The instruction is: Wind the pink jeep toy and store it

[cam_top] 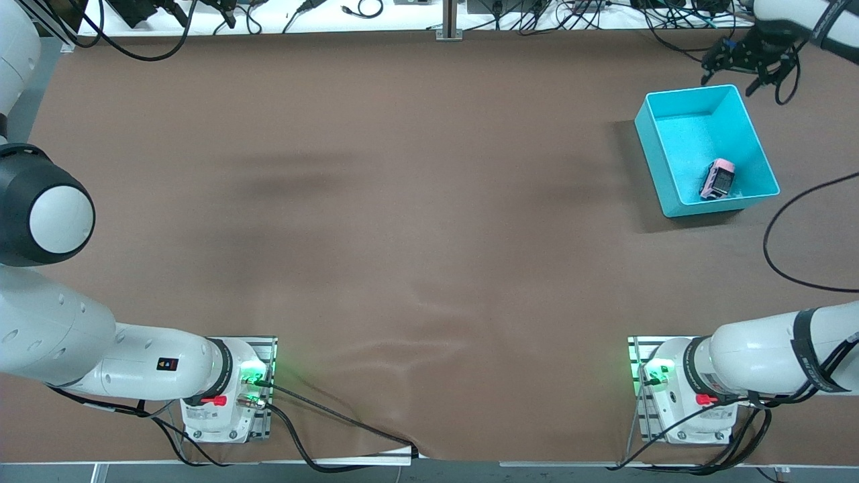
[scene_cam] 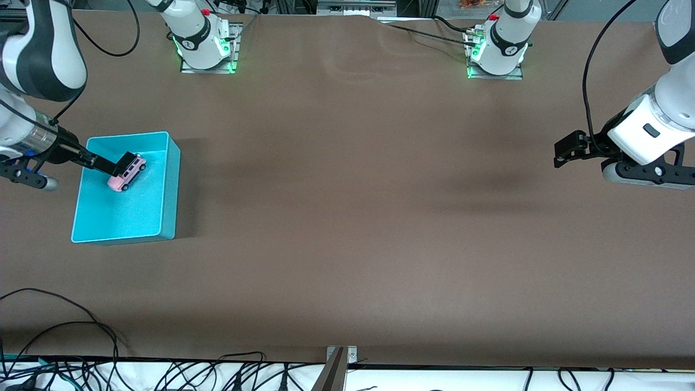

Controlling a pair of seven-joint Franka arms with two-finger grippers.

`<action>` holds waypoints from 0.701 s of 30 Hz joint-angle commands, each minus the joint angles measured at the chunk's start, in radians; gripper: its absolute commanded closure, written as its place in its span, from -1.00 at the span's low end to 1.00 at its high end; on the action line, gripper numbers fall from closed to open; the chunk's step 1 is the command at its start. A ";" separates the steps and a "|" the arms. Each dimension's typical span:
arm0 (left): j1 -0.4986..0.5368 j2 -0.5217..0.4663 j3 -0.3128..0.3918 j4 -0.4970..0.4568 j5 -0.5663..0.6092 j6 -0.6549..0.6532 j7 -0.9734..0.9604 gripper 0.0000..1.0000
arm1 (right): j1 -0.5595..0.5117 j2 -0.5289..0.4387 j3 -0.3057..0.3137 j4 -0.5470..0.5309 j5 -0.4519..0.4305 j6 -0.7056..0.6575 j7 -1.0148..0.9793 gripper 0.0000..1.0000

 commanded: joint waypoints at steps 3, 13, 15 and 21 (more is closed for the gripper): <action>0.008 -0.009 -0.009 0.001 -0.006 0.000 -0.008 -1.00 | 0.026 -0.014 0.024 0.056 0.034 0.000 0.221 -1.00; 0.008 -0.009 -0.009 0.001 -0.006 0.000 -0.008 -1.00 | 0.029 -0.029 0.095 0.089 0.031 -0.057 0.077 -1.00; 0.008 -0.009 -0.007 0.001 -0.006 0.000 -0.008 -1.00 | 0.035 -0.031 0.121 0.097 0.019 -0.061 0.075 -1.00; 0.008 -0.010 -0.007 0.001 -0.006 0.000 -0.008 -1.00 | 0.076 -0.029 0.146 0.112 -0.039 -0.104 0.075 -1.00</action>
